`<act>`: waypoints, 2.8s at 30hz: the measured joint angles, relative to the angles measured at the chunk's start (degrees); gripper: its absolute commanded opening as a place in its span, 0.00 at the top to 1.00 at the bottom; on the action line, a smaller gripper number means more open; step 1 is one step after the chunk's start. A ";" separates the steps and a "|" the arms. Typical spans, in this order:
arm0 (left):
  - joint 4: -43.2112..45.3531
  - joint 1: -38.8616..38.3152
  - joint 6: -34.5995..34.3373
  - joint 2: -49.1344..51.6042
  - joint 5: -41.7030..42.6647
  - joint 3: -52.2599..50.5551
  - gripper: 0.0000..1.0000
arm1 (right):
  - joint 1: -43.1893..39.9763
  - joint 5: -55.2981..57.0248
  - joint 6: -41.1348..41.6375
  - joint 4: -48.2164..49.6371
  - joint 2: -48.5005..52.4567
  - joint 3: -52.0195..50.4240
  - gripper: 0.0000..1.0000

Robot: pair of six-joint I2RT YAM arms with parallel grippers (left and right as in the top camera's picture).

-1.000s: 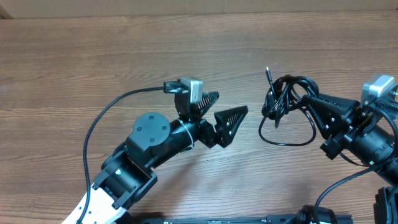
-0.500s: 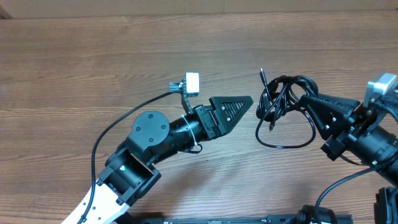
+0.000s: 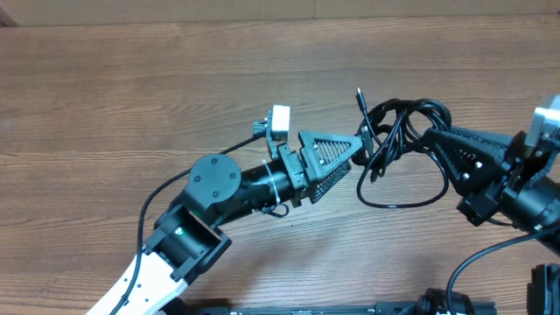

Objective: Untangle cables

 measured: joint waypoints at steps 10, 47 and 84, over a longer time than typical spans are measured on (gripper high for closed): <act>8.35 -0.02 -5.53 4.02 0.94 0.00 0.36 | 0.00 -3.89 1.11 -2.45 0.00 0.00 0.96; 10.40 0.09 47.78 4.20 -7.04 0.00 0.96 | -0.42 4.42 -4.94 -19.74 2.47 0.07 0.40; 5.68 -0.07 91.36 4.31 0.31 0.00 0.96 | -0.37 6.75 -44.41 -31.45 2.47 0.07 0.49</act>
